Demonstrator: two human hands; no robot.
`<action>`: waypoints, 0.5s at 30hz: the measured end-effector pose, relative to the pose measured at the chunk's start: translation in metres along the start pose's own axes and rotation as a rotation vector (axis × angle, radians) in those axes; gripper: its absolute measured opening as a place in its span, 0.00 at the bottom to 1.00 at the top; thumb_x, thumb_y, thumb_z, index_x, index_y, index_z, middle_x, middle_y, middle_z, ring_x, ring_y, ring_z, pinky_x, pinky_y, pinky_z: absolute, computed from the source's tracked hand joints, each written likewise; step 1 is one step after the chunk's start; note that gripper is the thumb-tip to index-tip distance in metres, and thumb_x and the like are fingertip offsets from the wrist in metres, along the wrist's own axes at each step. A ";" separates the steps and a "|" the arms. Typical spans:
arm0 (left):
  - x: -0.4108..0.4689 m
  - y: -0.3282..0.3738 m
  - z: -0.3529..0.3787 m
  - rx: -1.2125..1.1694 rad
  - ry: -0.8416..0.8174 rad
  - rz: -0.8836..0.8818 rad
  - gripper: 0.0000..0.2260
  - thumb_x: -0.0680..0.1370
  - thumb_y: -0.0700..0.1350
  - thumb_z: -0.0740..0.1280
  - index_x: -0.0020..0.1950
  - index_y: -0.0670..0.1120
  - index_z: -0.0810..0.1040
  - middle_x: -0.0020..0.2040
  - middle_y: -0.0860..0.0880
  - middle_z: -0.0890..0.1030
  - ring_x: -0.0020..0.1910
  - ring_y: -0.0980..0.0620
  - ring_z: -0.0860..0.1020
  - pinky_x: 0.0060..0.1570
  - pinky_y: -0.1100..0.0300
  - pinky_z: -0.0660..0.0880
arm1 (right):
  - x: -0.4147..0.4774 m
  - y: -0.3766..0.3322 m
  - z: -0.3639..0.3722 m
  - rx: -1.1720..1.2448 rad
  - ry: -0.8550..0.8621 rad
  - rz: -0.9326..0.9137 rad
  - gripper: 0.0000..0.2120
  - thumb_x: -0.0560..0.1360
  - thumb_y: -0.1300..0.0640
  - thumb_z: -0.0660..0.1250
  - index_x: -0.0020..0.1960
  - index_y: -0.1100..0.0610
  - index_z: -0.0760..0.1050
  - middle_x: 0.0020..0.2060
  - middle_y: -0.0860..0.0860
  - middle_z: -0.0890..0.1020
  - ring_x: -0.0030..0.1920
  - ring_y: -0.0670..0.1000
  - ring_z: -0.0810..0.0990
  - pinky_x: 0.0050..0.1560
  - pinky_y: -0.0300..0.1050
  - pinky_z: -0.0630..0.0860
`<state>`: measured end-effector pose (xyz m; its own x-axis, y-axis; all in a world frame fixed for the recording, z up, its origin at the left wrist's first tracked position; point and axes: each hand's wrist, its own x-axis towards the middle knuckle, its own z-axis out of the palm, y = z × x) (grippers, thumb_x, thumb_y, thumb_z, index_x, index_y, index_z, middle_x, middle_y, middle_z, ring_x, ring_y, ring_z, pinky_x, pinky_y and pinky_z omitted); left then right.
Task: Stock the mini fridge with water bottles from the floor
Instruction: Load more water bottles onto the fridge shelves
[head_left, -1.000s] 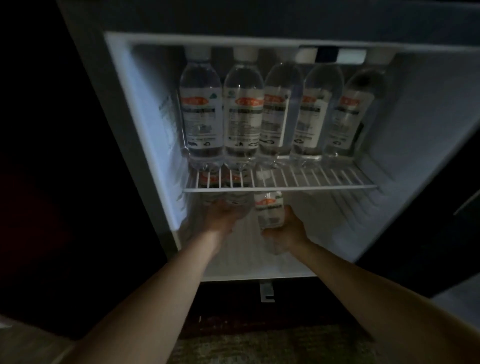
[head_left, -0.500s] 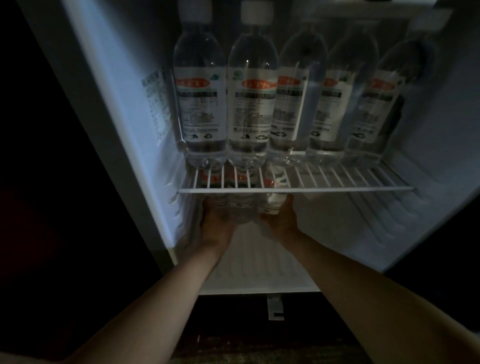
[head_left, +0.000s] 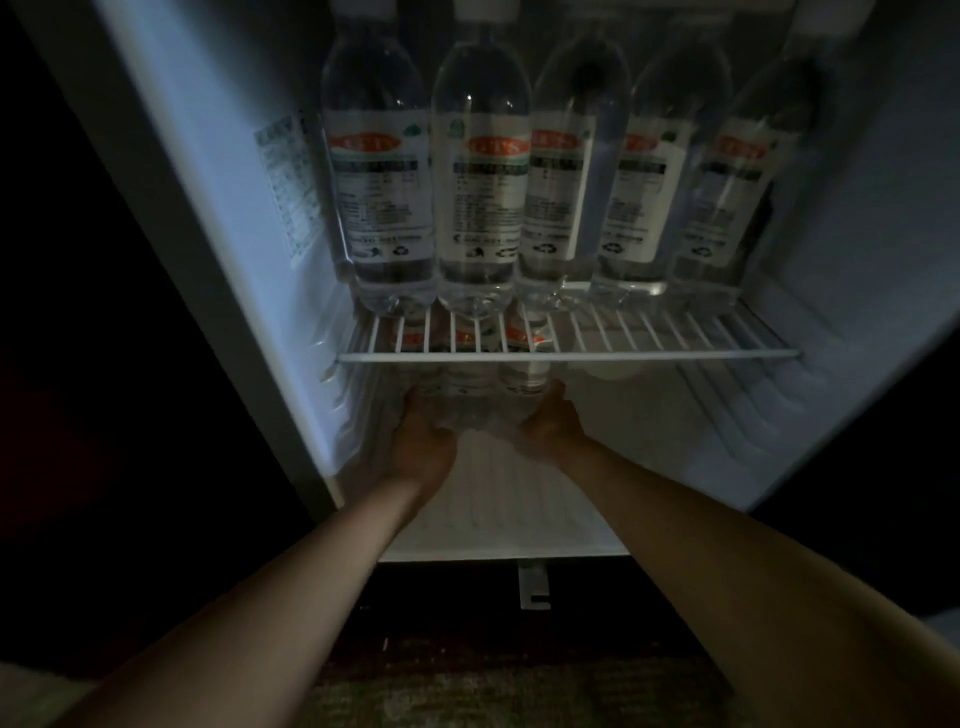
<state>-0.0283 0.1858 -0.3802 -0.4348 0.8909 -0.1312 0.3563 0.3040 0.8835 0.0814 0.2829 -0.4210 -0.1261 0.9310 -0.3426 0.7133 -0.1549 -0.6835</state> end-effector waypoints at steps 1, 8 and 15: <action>-0.005 0.001 -0.001 0.055 -0.014 0.019 0.21 0.77 0.33 0.56 0.71 0.34 0.64 0.71 0.38 0.67 0.71 0.40 0.65 0.62 0.66 0.63 | -0.008 0.002 -0.005 -0.111 -0.033 0.039 0.35 0.76 0.54 0.63 0.75 0.60 0.49 0.70 0.63 0.64 0.70 0.62 0.65 0.69 0.54 0.66; -0.077 0.027 -0.043 0.151 -0.078 -0.029 0.14 0.76 0.35 0.60 0.61 0.42 0.75 0.56 0.41 0.79 0.58 0.42 0.77 0.52 0.59 0.72 | -0.122 -0.018 -0.042 -0.323 -0.080 -0.148 0.24 0.75 0.60 0.60 0.70 0.61 0.61 0.67 0.61 0.68 0.65 0.61 0.71 0.60 0.48 0.71; -0.210 0.063 -0.146 0.279 -0.053 -0.105 0.13 0.80 0.39 0.54 0.59 0.44 0.76 0.57 0.43 0.78 0.57 0.42 0.78 0.58 0.47 0.75 | -0.282 -0.092 -0.058 -0.099 -0.141 -0.374 0.12 0.77 0.61 0.57 0.54 0.59 0.78 0.56 0.57 0.80 0.59 0.58 0.77 0.61 0.48 0.73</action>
<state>-0.0356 -0.0311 -0.2315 -0.4399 0.8639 -0.2454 0.5280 0.4698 0.7075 0.0916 0.0537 -0.2245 -0.4776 0.8616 -0.1719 0.6627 0.2248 -0.7144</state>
